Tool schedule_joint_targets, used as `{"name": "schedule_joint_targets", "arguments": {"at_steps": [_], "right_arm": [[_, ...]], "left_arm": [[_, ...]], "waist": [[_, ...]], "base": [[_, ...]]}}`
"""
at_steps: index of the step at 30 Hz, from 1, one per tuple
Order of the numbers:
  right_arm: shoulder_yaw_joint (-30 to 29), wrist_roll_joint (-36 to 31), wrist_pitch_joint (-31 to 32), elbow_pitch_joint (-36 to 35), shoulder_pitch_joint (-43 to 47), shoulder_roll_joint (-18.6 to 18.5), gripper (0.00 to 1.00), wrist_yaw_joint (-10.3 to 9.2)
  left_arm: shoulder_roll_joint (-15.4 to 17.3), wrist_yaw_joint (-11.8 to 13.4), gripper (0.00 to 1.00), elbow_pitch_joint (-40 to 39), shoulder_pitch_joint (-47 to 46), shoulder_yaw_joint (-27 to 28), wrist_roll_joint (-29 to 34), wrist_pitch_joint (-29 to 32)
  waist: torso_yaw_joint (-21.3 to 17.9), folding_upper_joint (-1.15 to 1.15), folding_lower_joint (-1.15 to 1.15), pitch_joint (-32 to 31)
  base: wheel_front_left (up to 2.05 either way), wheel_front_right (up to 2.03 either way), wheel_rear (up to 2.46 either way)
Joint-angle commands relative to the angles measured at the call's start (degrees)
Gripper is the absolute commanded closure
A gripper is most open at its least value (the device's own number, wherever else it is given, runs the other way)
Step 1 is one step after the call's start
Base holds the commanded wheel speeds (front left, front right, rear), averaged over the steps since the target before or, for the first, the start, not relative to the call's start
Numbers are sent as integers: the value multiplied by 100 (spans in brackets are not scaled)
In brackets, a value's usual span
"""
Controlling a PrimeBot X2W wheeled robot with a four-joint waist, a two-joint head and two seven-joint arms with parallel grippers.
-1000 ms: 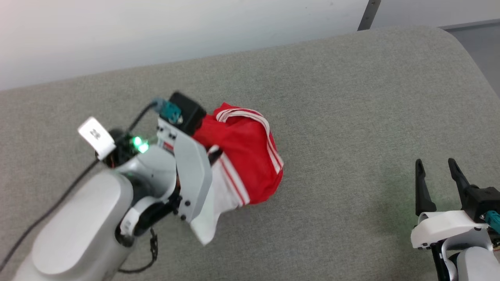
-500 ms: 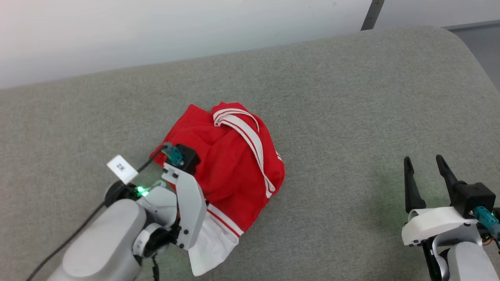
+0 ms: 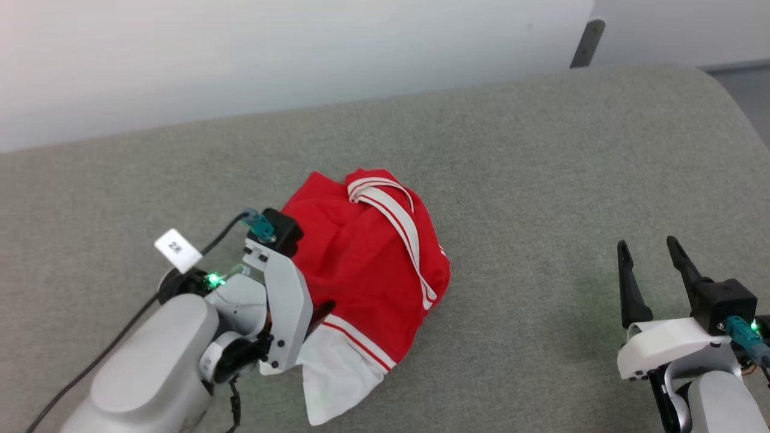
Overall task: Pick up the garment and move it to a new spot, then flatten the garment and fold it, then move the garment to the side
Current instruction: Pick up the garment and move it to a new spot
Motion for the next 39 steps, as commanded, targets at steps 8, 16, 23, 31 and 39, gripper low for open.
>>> {"name": "schedule_joint_targets", "arguments": {"at_steps": [8,16,23,31,39], "right_arm": [[138,21,60,-72,312,-135,0,2],[218,40,134,-242,583,-199,0,2],[206,69,130,-377,784,-222,0,2],[133,69,85,-544,994,-210,0,1],[16,13,67,-709,1188,-143,0,2]], "left_arm": [[312,193,0,-667,465,340,-92,-521],[636,537,0,-1444,1201,872,-28,-1592],[808,683,0,-1825,1905,1277,189,-2861],[849,763,0,-1693,2645,1757,231,-4217],[843,768,0,-1408,3164,2096,168,-5067]], "waist": [[359,0,0,-709],[639,0,0,-1081],[929,0,0,-1247],[1239,0,0,-1366],[1466,0,0,-1450]], "base": [[0,0,0],[0,0,0],[0,0,0],[0,0,0],[0,0,0]]}}
